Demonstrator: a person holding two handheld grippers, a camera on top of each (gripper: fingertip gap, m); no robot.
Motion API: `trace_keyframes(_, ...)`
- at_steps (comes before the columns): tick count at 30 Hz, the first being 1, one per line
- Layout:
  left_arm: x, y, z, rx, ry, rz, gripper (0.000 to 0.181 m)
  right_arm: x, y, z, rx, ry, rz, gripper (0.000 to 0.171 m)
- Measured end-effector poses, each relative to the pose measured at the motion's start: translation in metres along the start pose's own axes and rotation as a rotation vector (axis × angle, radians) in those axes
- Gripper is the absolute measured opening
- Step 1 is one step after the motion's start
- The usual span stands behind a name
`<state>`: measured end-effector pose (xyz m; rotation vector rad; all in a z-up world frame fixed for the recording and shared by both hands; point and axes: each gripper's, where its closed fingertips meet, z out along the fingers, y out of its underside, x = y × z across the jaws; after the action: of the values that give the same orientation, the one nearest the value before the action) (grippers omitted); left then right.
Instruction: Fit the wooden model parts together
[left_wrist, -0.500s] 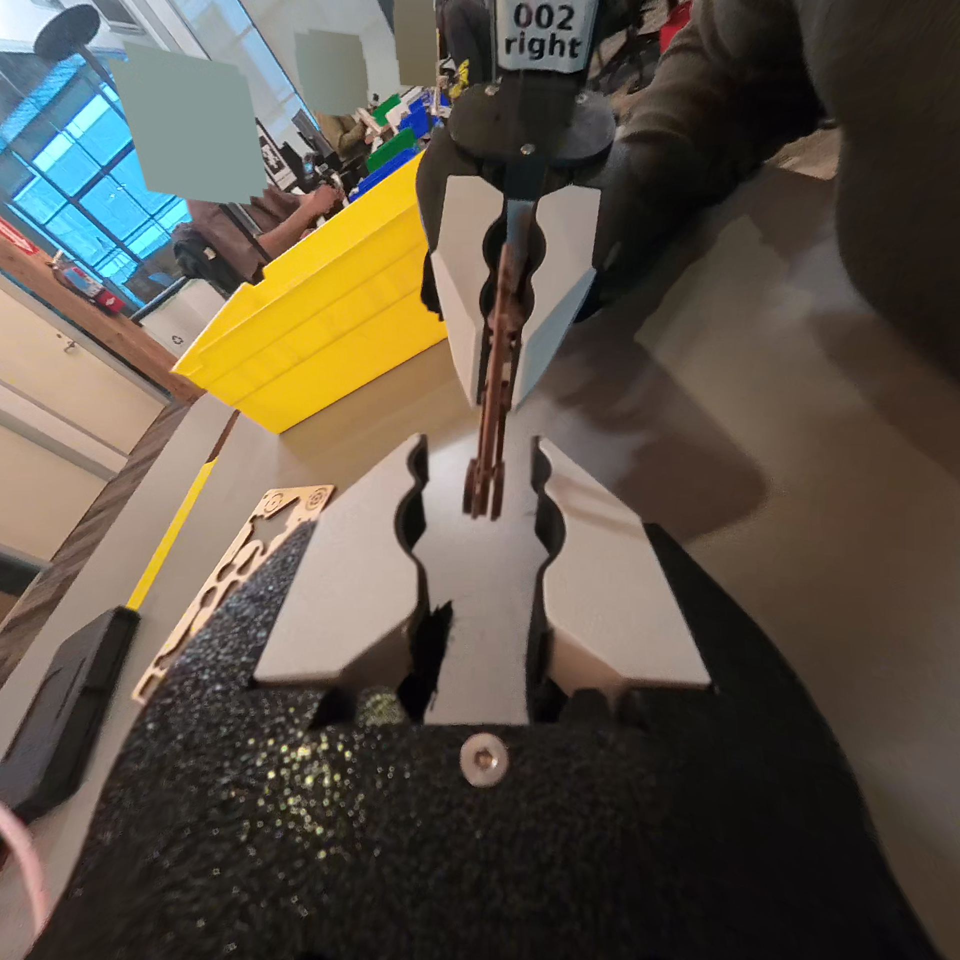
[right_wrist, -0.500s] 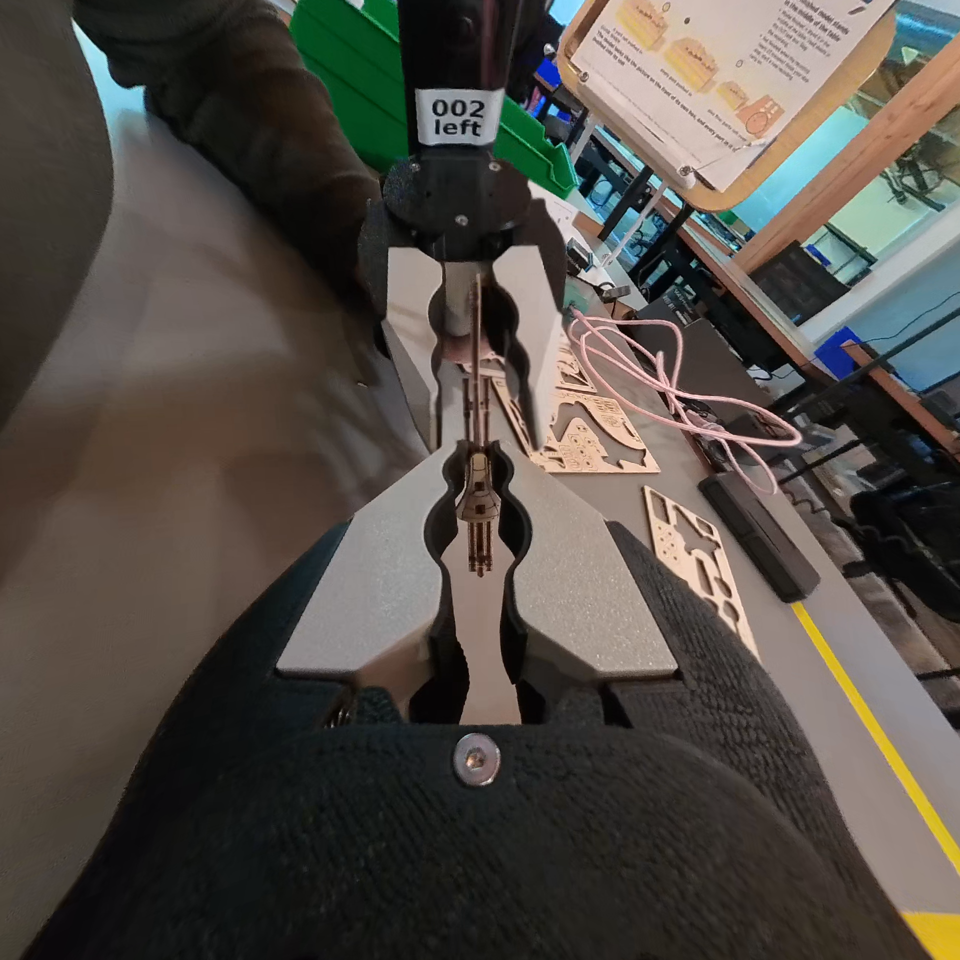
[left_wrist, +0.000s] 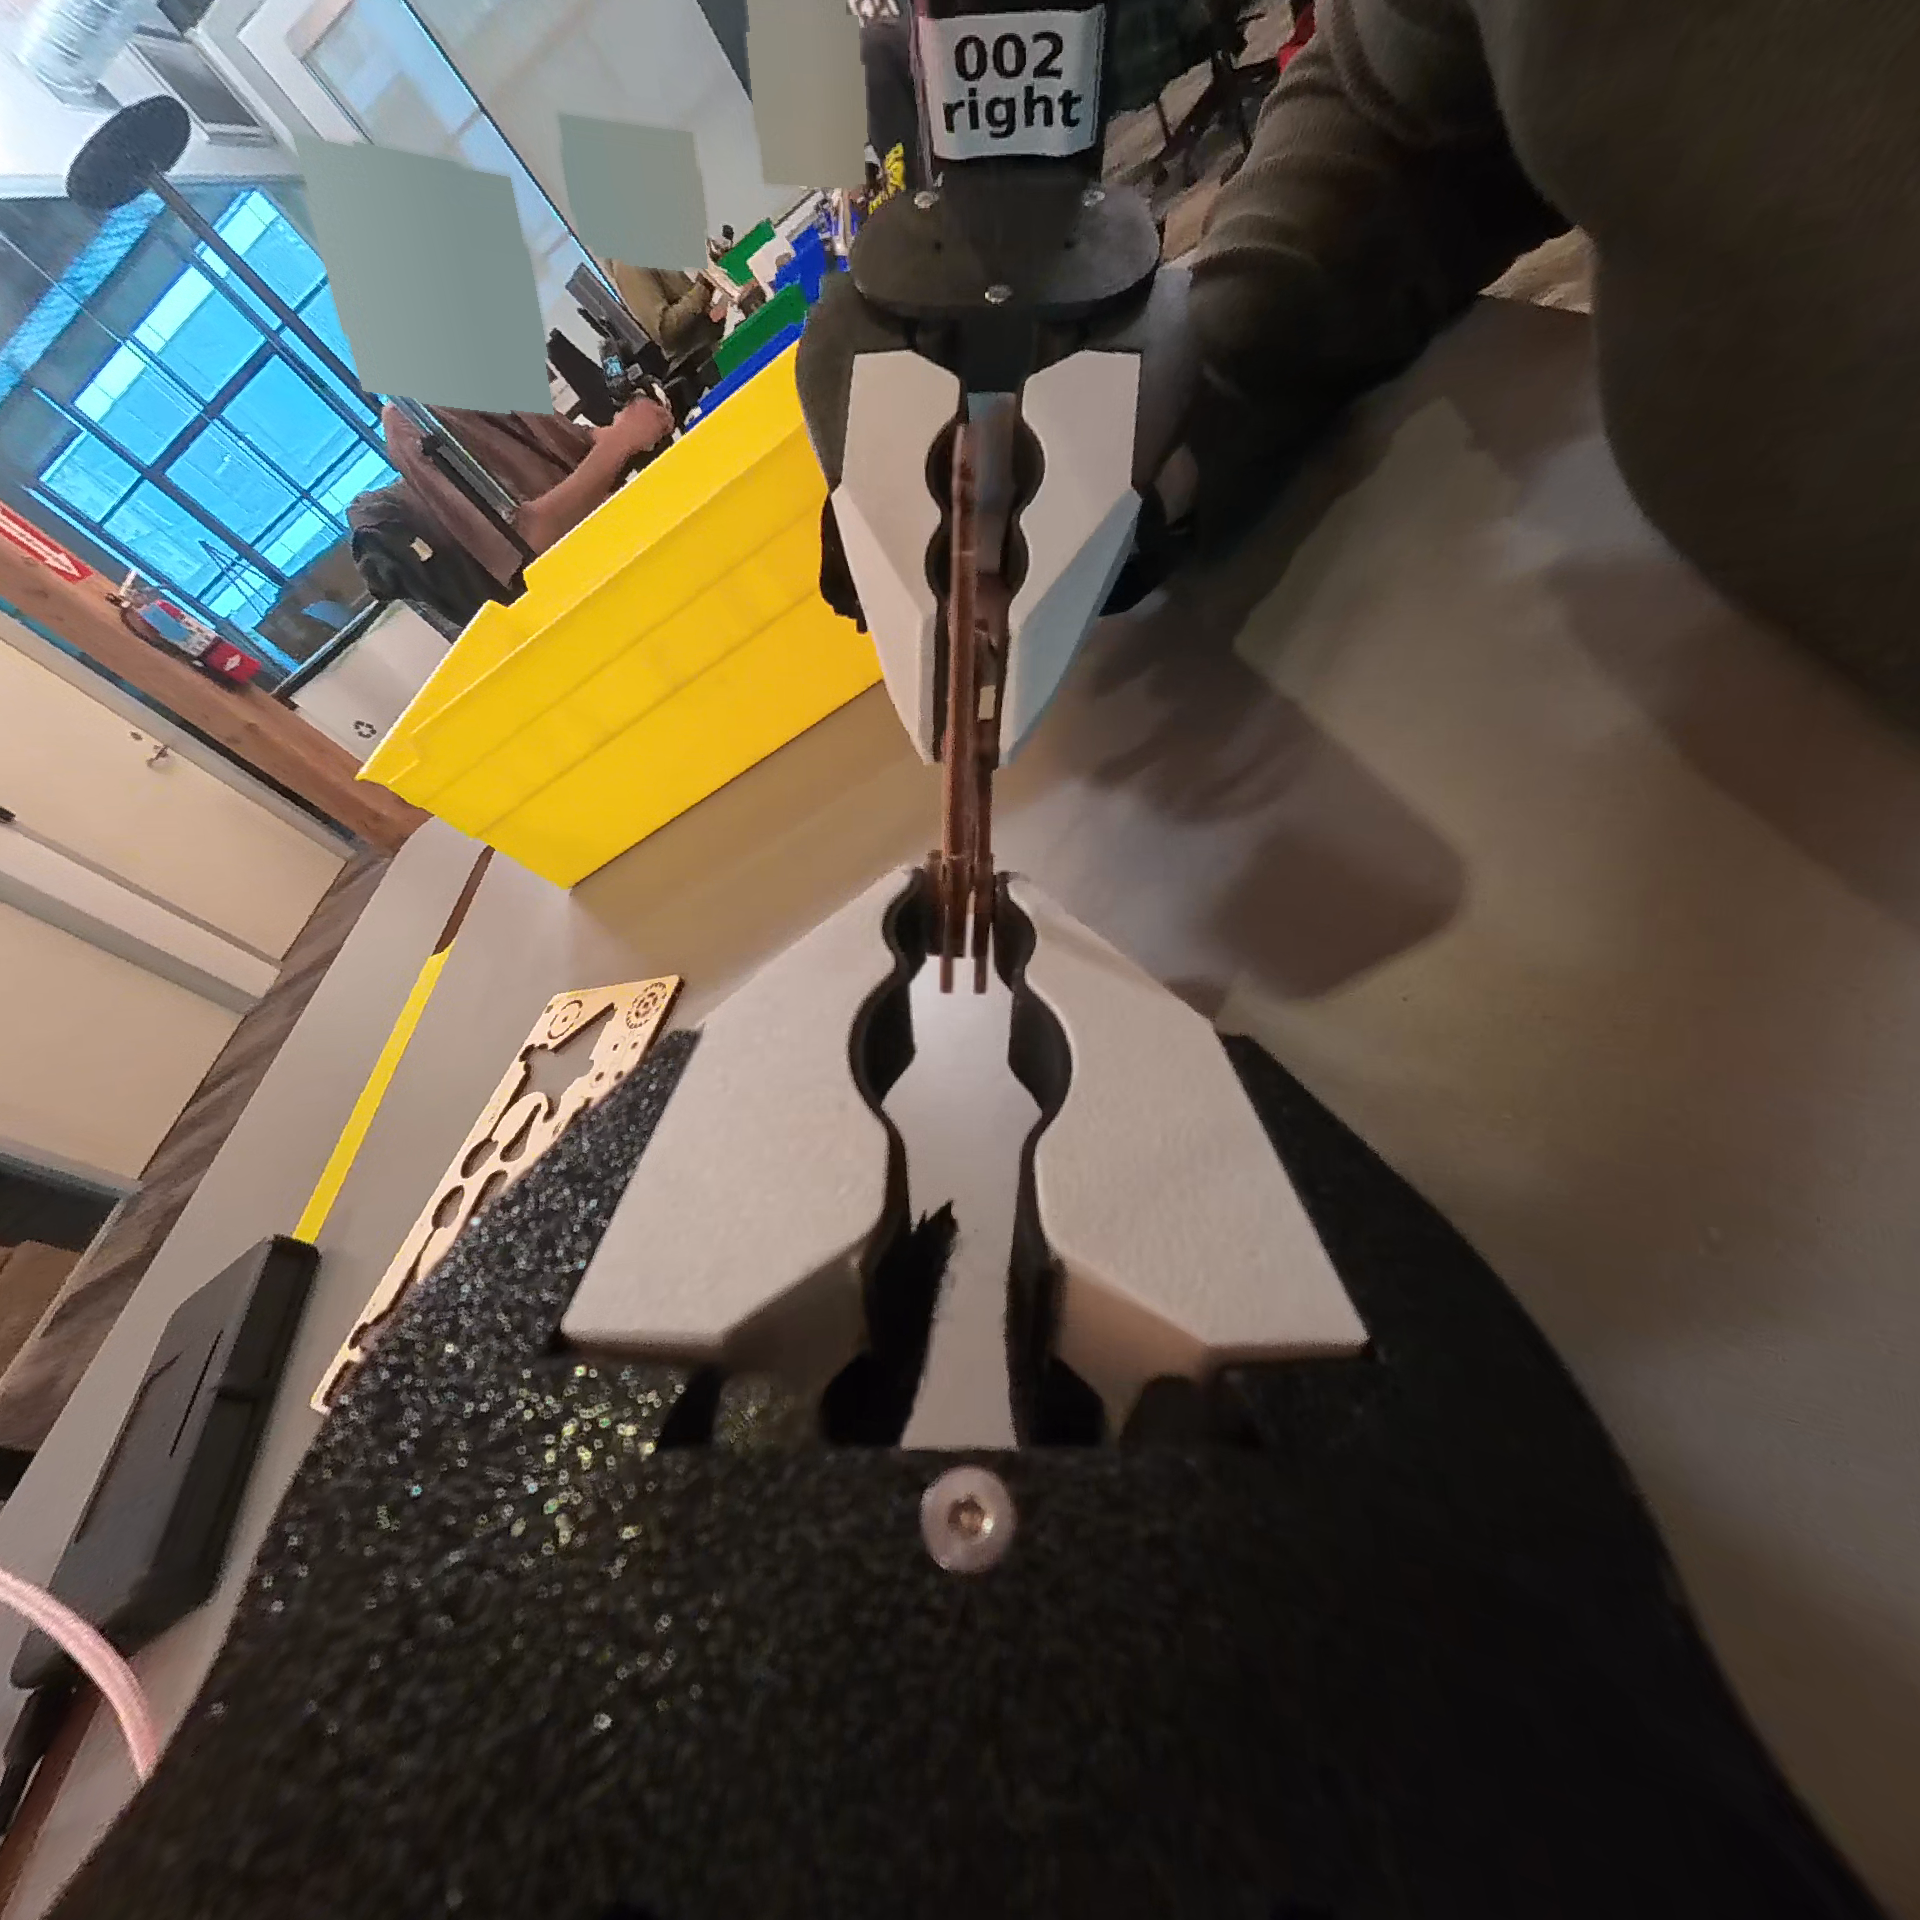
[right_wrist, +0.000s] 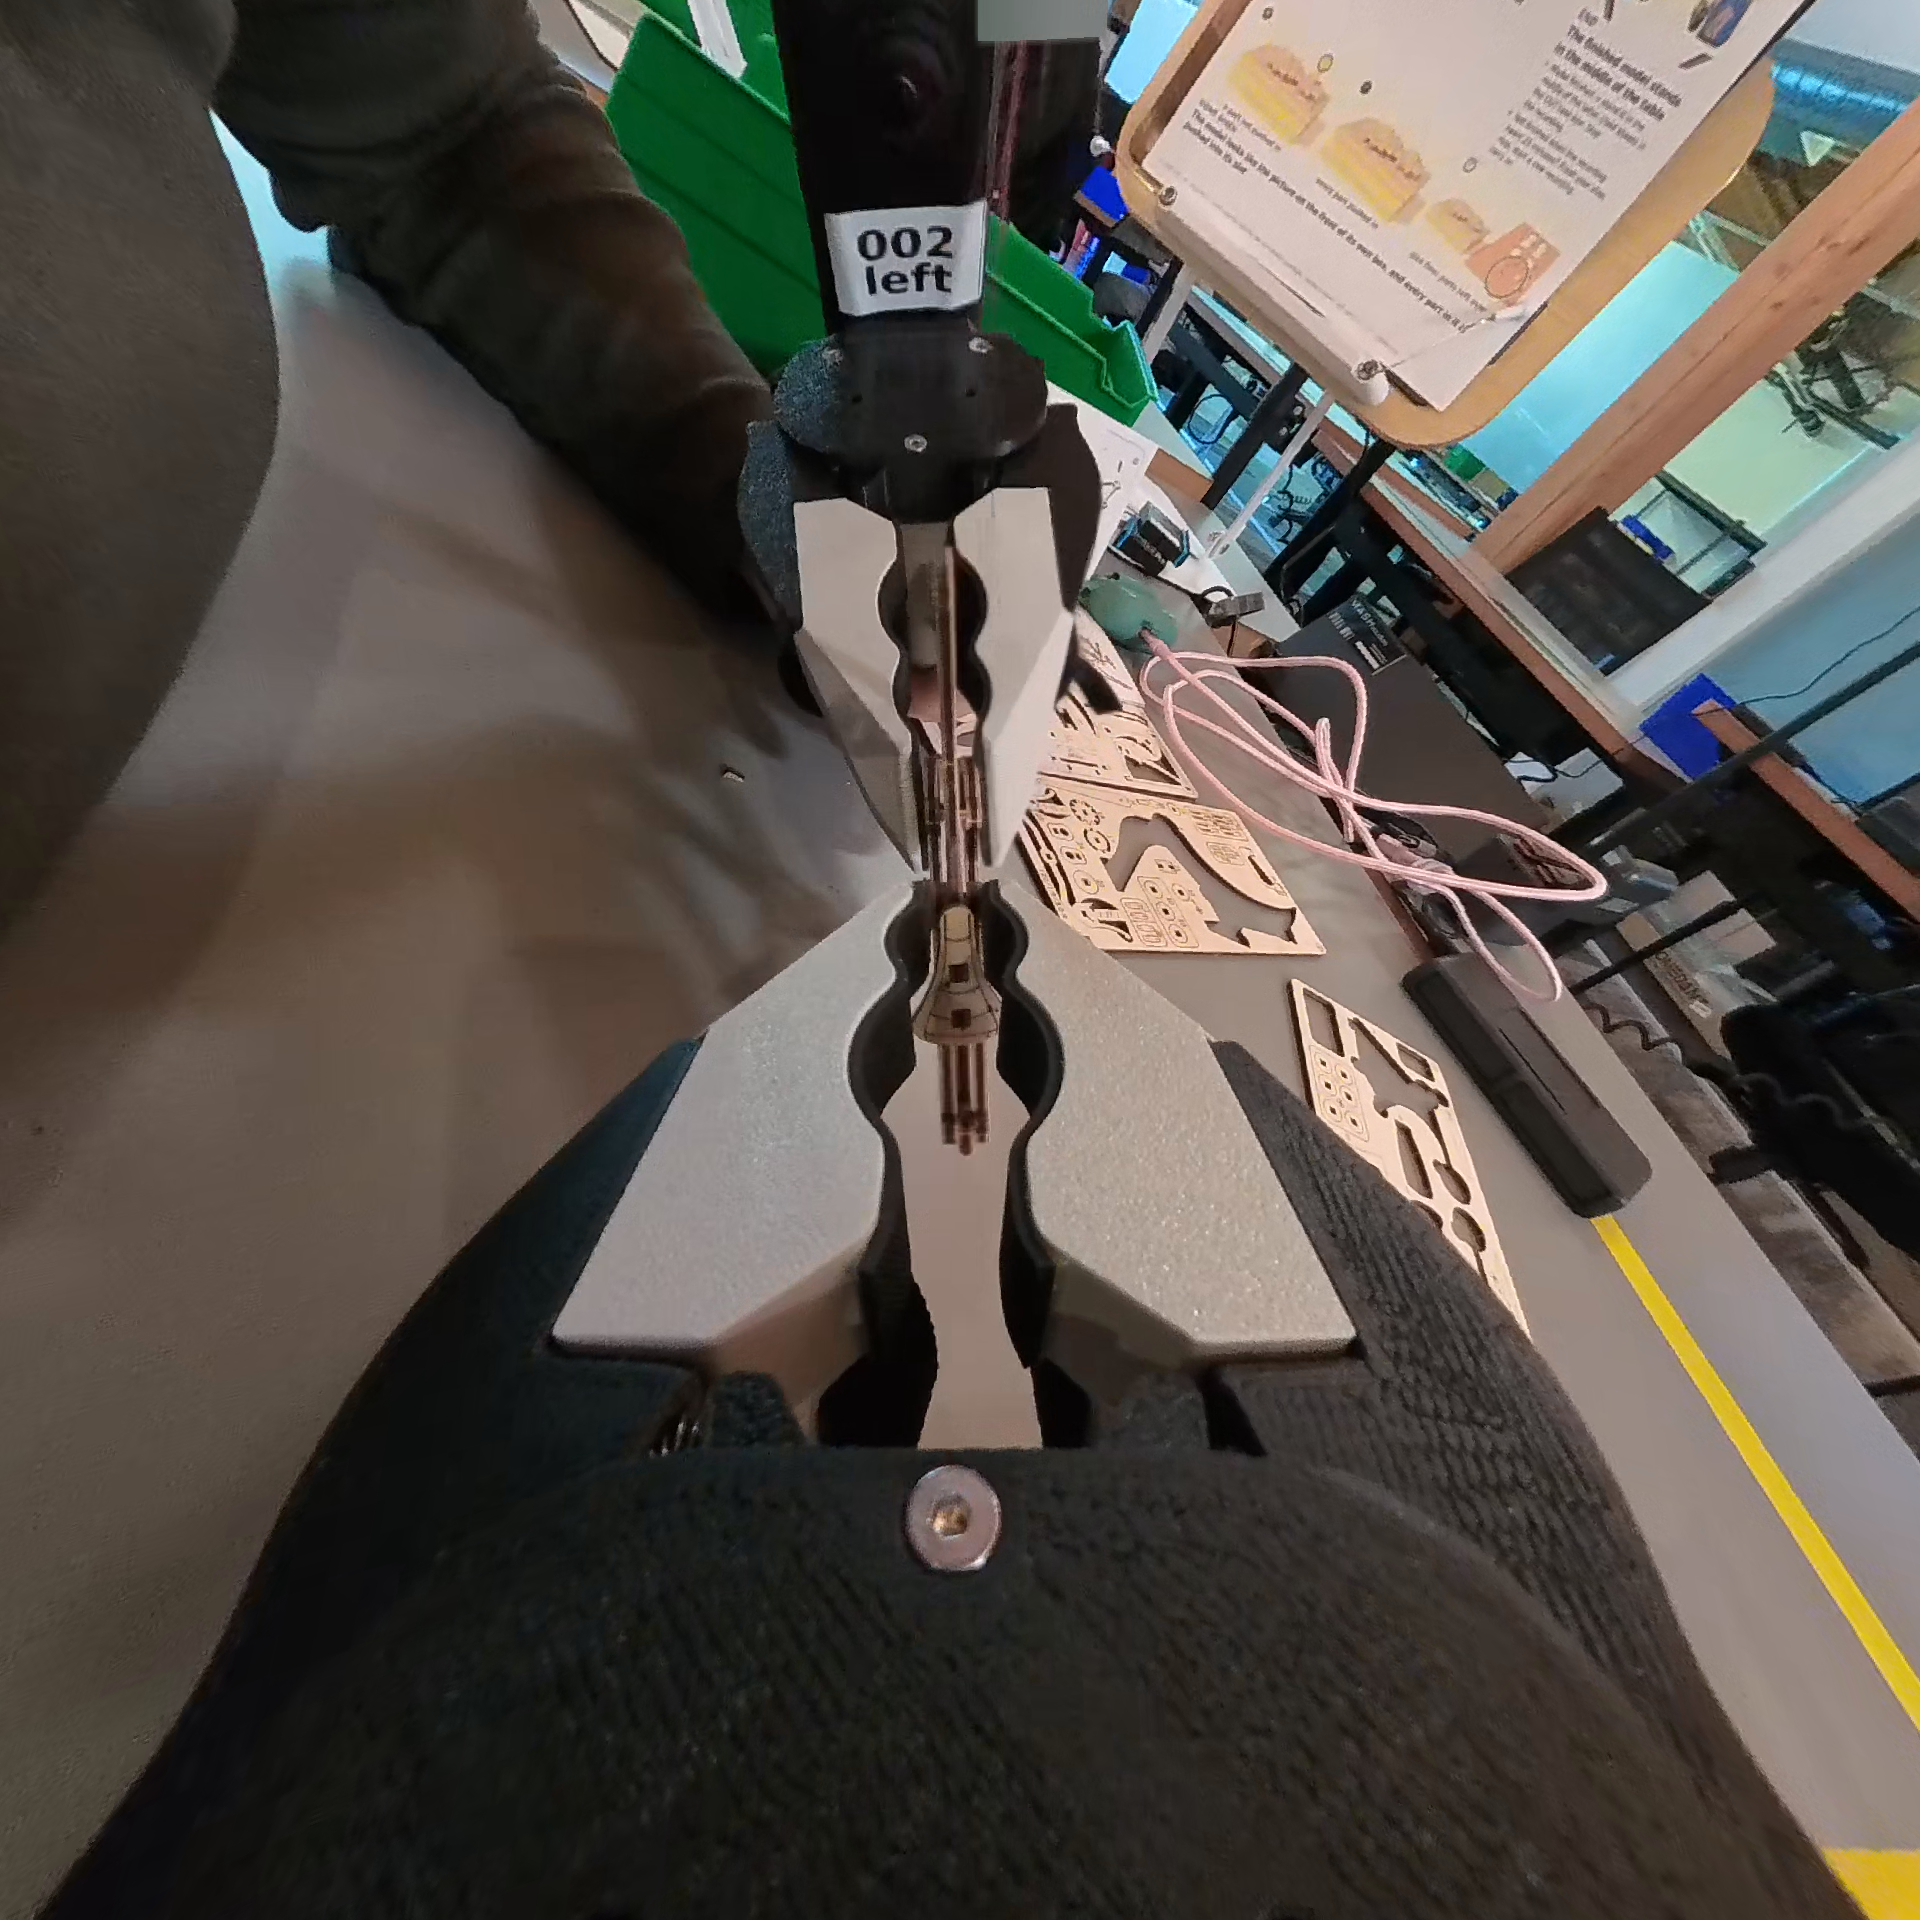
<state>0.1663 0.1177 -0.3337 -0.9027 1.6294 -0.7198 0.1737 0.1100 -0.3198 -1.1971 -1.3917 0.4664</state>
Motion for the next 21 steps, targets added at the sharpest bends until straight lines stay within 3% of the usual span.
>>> trace_keyframes(11,-0.004,0.005,0.003,-0.094,-0.028,0.011,0.008,0.006,0.008,-0.001,-0.045,0.018,0.013,0.008)
trace_keyframes(14,-0.002,0.009,0.007,-0.115,-0.021,-0.001,0.008,-0.002,0.007,0.007,-0.066,-0.008,-0.008,0.027)
trace_keyframes(21,0.009,0.003,0.012,-0.098,0.014,0.019,0.008,-0.009,0.009,0.013,-0.107,0.007,-0.115,0.001)
